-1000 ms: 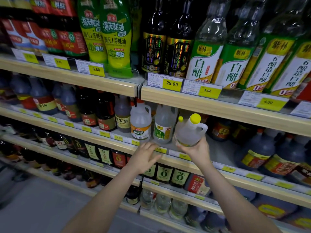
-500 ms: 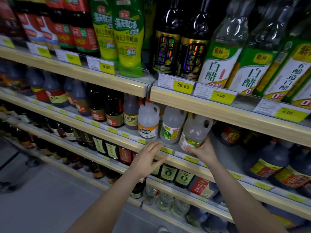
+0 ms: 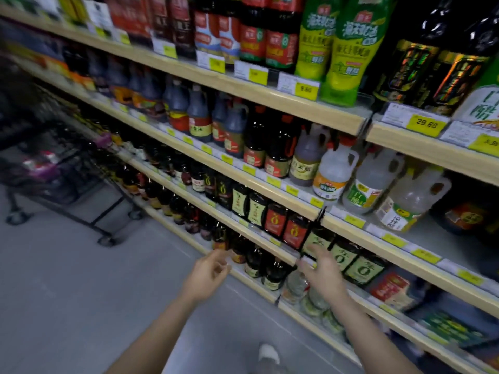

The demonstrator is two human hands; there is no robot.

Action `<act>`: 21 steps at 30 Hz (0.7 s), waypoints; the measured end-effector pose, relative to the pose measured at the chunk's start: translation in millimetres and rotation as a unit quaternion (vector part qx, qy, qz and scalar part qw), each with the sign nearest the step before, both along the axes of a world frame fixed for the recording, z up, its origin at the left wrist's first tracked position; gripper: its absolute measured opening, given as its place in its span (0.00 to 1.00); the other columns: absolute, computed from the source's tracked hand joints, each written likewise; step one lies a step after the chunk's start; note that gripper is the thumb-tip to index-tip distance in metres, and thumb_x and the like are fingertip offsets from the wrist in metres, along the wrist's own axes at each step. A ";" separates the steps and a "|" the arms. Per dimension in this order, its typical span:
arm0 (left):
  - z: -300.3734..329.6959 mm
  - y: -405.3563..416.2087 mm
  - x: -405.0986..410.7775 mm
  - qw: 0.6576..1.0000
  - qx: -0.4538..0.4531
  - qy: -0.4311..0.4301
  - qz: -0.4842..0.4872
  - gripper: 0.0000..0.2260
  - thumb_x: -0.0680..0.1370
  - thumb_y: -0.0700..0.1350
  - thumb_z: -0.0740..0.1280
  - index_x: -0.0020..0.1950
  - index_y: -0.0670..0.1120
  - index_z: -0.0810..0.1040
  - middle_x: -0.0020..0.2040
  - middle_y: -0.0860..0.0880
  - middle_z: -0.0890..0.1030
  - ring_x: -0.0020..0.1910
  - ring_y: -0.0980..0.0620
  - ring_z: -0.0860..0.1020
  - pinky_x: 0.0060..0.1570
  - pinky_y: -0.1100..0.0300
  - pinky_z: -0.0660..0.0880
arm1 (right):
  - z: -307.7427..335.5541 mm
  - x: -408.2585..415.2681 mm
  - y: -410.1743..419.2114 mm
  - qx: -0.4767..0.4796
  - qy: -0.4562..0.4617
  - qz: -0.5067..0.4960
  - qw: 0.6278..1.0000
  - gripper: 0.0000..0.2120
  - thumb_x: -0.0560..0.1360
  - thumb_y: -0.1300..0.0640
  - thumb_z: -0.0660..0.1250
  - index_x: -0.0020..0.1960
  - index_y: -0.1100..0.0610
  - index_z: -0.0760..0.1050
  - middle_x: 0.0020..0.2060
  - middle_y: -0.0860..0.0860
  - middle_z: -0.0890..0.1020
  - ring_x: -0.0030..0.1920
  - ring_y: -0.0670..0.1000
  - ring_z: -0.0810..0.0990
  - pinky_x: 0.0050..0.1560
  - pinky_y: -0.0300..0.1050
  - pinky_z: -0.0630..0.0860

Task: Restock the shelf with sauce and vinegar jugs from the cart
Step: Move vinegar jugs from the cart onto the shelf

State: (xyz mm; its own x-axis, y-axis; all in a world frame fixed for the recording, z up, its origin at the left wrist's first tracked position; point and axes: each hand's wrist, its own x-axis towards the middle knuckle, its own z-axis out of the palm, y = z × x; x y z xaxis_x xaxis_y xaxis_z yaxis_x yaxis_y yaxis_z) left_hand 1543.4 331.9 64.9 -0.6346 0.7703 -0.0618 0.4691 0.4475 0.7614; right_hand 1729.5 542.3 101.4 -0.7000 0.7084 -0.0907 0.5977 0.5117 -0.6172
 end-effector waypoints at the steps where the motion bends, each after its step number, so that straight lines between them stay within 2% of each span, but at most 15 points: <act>1: 0.1 -14.3 -6.3 1.000 -0.003 -0.001 0.012 0.18 0.75 0.54 0.62 0.59 0.44 0.75 0.43 0.59 0.76 0.40 0.67 0.76 0.37 0.75 0.69 | -1.7 -15.9 -14.8 -0.029 -0.018 0.043 0.999 0.21 0.74 0.53 0.68 0.65 0.57 0.71 0.62 0.52 0.75 0.64 0.53 0.72 0.61 0.39 0.67; 4: -5.5 -52.5 -32.5 0.999 -0.011 -0.008 0.045 0.24 0.71 0.60 0.59 0.56 0.43 0.76 0.43 0.54 0.79 0.36 0.62 0.76 0.37 0.71 0.68 | -10.8 -65.0 -50.6 -0.105 -0.066 0.136 0.983 0.16 0.74 0.55 0.67 0.61 0.56 0.74 0.57 0.50 0.79 0.57 0.48 0.77 0.53 0.35 0.71; 7: -17.5 -92.2 -62.0 0.995 -0.035 -0.014 0.094 0.19 0.72 0.53 0.61 0.56 0.43 0.77 0.42 0.52 0.79 0.34 0.65 0.76 0.37 0.76 0.67 | -22.8 -115.8 -78.8 -0.152 -0.080 0.181 0.968 0.14 0.74 0.56 0.68 0.58 0.58 0.76 0.53 0.53 0.80 0.51 0.48 0.77 0.44 0.27 0.70; 9: -27.3 -119.4 -82.5 0.991 -0.048 -0.028 0.122 0.15 0.74 0.49 0.64 0.56 0.43 0.76 0.41 0.52 0.78 0.37 0.69 0.76 0.38 0.75 0.67 | -33.2 -151.8 -96.2 -0.175 -0.087 0.200 0.960 0.14 0.73 0.59 0.69 0.58 0.61 0.76 0.50 0.53 0.79 0.51 0.50 0.78 0.47 0.30 0.70; 11: -33.5 -142.6 -107.0 0.987 -0.062 -0.036 0.147 0.11 0.75 0.46 0.66 0.56 0.45 0.76 0.40 0.53 0.78 0.38 0.68 0.75 0.40 0.69 0.69 | -44.9 -189.4 -112.7 -0.190 -0.093 0.212 0.954 0.14 0.73 0.61 0.70 0.57 0.63 0.76 0.48 0.53 0.78 0.51 0.52 0.78 0.49 0.34 0.70; 13: -33.1 -159.2 -139.1 0.984 -0.062 -0.034 0.166 0.09 0.74 0.49 0.66 0.53 0.49 0.74 0.40 0.55 0.78 0.37 0.64 0.76 0.39 0.66 0.71 | -54.6 -230.3 -127.8 -0.203 -0.095 0.221 0.949 0.13 0.73 0.61 0.69 0.56 0.61 0.75 0.45 0.52 0.78 0.49 0.52 0.78 0.44 0.28 0.70; 15: -28.9 -172.6 -178.1 0.981 -0.066 -0.022 0.181 0.07 0.76 0.47 0.66 0.52 0.51 0.72 0.41 0.54 0.78 0.36 0.58 0.76 0.39 0.64 0.71 | -58.2 -275.8 -141.4 -0.228 -0.090 0.231 0.942 0.14 0.73 0.61 0.68 0.58 0.57 0.73 0.45 0.51 0.77 0.47 0.49 0.76 0.38 0.22 0.68; 18: -18.2 -189.1 -241.5 0.973 -0.085 -0.014 0.213 0.07 0.77 0.44 0.65 0.55 0.49 0.73 0.44 0.51 0.79 0.38 0.56 0.76 0.42 0.61 0.72 | -62.6 -347.7 -153.8 -0.243 -0.097 0.247 0.933 0.16 0.74 0.60 0.67 0.61 0.58 0.71 0.47 0.50 0.77 0.48 0.47 0.75 0.38 0.23 0.68; 21: -7.6 -204.6 -298.2 0.965 -0.087 -0.009 0.247 0.09 0.78 0.44 0.65 0.57 0.46 0.73 0.44 0.50 0.79 0.38 0.57 0.75 0.42 0.62 0.71 | -57.7 -415.5 -169.4 -0.246 -0.097 0.261 0.928 0.16 0.75 0.60 0.66 0.62 0.57 0.71 0.51 0.49 0.77 0.49 0.46 0.76 0.40 0.27 0.69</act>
State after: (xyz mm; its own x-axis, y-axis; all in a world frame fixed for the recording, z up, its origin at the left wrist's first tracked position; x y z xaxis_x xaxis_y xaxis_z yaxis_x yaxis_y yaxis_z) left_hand 1245.2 127.3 57.2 -0.9192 0.3512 -0.1778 0.1533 0.7354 0.6600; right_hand 1314.0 372.9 43.7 -0.8731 0.1167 -0.4734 0.4716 0.4483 -0.7593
